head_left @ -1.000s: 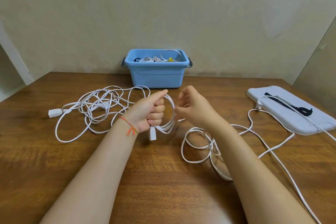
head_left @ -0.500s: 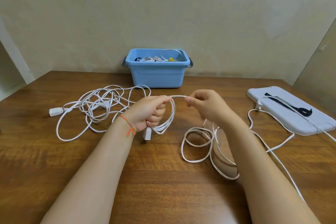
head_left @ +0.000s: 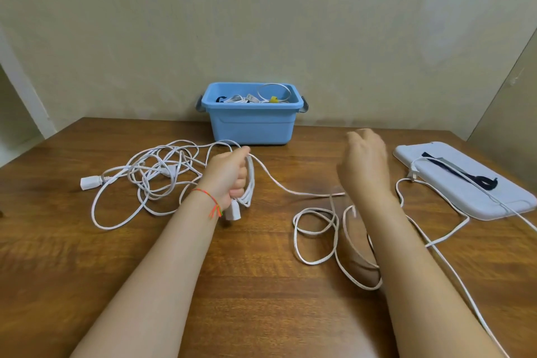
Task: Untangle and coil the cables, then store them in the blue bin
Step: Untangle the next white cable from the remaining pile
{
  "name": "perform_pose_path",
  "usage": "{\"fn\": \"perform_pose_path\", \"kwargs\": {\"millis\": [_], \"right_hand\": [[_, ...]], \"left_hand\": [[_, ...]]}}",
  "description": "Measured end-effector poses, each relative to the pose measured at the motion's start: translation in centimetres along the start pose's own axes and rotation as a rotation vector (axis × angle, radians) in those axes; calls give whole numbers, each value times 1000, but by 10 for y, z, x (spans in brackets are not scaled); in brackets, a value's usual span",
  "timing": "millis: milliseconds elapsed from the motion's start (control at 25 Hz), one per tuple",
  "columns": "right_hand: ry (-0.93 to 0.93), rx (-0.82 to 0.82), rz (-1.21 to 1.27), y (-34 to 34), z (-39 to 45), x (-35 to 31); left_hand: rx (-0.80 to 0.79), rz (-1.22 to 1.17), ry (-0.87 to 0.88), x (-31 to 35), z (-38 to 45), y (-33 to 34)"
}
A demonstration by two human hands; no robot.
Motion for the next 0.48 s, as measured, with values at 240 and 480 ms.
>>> {"fn": "perform_pose_path", "kwargs": {"millis": [240, 480], "right_hand": [[-349, -177, 529, 16, -56, -99], [-83, -385, 661, 44, -35, -64]], "left_hand": [[-167, 125, 10, -4, -15, 34], [-185, 130, -34, -1, -8, 18]]}}
Point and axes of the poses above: each hand's wrist, its own z-axis towards the middle knuckle, its own y-axis out of the palm, x = y × z, the point moved 6 cm from there along z, towards the middle knuckle, and after that the axes turned 2 degrees about -z, right-handed, at the moved point
